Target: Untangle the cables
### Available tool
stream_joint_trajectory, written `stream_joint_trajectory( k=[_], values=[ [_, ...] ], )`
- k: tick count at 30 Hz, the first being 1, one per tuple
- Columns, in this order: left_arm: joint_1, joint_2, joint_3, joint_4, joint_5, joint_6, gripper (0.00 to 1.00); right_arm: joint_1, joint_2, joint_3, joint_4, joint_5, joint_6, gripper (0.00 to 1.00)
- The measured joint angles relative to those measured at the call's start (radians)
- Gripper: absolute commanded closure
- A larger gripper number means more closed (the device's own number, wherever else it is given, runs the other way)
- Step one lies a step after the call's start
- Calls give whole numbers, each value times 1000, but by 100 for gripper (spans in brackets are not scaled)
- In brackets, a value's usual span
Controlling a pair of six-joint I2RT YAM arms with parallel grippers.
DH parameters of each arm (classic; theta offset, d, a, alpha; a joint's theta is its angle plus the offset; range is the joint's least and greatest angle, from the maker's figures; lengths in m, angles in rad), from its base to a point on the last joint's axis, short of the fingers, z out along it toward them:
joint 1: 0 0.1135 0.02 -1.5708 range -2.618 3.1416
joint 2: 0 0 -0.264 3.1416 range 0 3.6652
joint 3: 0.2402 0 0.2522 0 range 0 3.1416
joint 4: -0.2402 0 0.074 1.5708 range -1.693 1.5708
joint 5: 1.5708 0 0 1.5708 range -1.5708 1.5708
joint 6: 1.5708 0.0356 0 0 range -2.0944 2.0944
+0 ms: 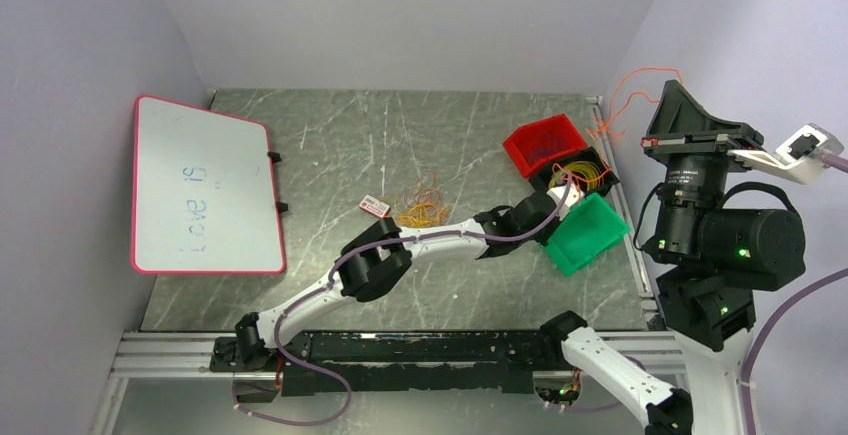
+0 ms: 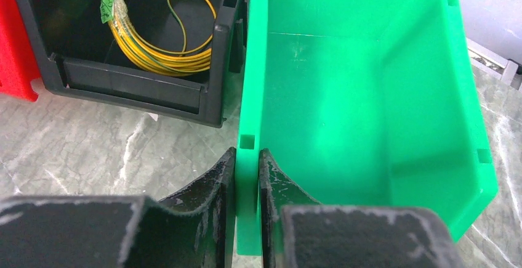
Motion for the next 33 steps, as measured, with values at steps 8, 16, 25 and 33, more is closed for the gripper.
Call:
stream_joint_trajectory(
  k=[8, 16, 25, 33],
  values=[
    [18, -2, -6, 2, -14, -7, 84, 0, 6, -5, -8, 0, 1, 100],
    [51, -14, -27, 0, -48, -9, 44, 0, 17, -7, -37, 4, 1, 100],
    [76, -113, -199, 29, -51, 5, 23, 0, 45, 14, -18, 1, -28, 100],
    [62, -323, -391, 115, -27, 23, 15, 0, 94, 76, 87, 3, -124, 100]
  ],
)
